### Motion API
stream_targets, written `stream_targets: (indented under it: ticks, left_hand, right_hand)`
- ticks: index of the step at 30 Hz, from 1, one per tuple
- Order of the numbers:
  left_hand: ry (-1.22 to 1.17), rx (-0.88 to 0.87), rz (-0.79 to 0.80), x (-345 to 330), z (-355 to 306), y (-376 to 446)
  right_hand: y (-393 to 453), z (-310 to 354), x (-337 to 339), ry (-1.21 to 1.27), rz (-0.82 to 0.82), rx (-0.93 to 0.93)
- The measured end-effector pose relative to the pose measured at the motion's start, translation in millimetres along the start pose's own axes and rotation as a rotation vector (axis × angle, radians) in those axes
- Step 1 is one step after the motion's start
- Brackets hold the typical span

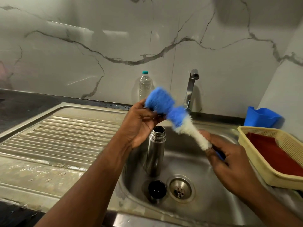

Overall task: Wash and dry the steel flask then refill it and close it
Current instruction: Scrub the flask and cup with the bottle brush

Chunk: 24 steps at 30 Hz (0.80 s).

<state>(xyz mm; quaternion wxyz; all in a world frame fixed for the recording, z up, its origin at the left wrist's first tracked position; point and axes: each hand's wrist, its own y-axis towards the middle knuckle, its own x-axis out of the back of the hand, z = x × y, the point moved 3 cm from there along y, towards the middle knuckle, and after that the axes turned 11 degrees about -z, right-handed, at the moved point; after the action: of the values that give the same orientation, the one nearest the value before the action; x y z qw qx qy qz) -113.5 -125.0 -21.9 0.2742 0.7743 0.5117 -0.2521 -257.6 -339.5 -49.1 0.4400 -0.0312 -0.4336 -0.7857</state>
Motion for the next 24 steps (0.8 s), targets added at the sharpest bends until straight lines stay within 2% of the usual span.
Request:
stream_targets:
  ticks: [5,9,13,19,24]
  left_hand:
    - [0.036,-0.008,-0.033,-6,1,-3]
    - [-0.032,-0.014,-0.06,-6,0,-3]
    - [-0.03,-0.022,-0.054,-5,-3,-4]
    - [0.011,-0.023,-0.054,-2,-4,-2]
    - [-0.042,-0.026,-0.039,3,-3,-1]
  right_hand:
    - [0,-7,-4,0.023,-0.011,-0.031]
    - [0,-8,-6,0.052,0.009,-0.058]
    - [-4,-2,-8,0.086,0.032,-0.041]
    - [-3,-9,-10,0.105,0.054,-0.11]
    - [-2,-8,-7,0.13,0.055,-0.116]
